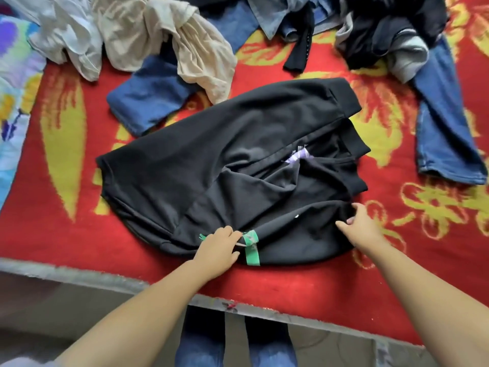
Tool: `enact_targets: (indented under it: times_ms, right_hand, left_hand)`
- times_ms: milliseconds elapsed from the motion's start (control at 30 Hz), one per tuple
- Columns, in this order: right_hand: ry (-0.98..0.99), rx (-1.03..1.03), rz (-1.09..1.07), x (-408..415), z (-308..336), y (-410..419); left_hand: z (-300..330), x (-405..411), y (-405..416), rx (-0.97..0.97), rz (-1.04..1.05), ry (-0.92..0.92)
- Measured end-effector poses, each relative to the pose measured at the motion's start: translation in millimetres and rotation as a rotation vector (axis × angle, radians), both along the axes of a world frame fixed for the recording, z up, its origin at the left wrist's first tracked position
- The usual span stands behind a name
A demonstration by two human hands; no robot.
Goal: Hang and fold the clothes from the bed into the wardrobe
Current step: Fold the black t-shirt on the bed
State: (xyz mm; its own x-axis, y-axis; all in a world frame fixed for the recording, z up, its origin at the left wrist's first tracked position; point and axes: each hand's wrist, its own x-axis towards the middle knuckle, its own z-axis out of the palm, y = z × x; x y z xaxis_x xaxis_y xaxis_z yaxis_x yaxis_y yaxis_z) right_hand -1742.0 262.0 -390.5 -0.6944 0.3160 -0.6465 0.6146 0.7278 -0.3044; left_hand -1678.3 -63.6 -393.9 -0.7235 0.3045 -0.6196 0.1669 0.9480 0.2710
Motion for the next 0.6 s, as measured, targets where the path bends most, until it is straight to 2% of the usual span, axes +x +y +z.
enact_targets:
  times_ms: [133, 233, 300, 333, 433, 467, 533, 600]
  right_hand:
    - [0.068, -0.037, 0.111, 8.9, 3.0, 5.2]
    - [0.12, -0.177, 0.145, 10.4, 16.6, 11.5]
    - [0.107, -0.274, 0.177, 10.3, 30.4, 16.6]
    - [0.09, -0.268, 0.272, 11.9, 36.1, 20.5]
    - [-0.117, 0.028, 0.803, 28.9, 43.7, 37.2]
    - [-0.234, 0.137, 0.942, 38.7, 43.1, 41.4]
    - [-0.464, 0.218, 1.064, 59.1, 38.8, 46.7]
    - [-0.642, 0.232, 1.059, 74.3, 32.5, 48.8]
  left_hand:
    - [13.2, 20.2, -17.1, 0.071, -0.078, 0.178]
    - [23.4, 28.2, -32.8, 0.055, -0.086, 0.1]
    - [28.7, 31.6, -39.0, 0.091, -0.233, 0.082]
    - [29.8, 34.5, -40.5, 0.064, -0.325, 0.095]
    - [26.7, 43.8, -42.9, -0.005, -0.479, 0.083]
    - [25.9, 46.6, -43.8, -0.02, -0.493, 0.019]
    - [12.9, 52.0, -46.7, -0.082, -0.443, -0.13]
    - [6.3, 51.3, -45.5, -0.089, -0.391, -0.255]
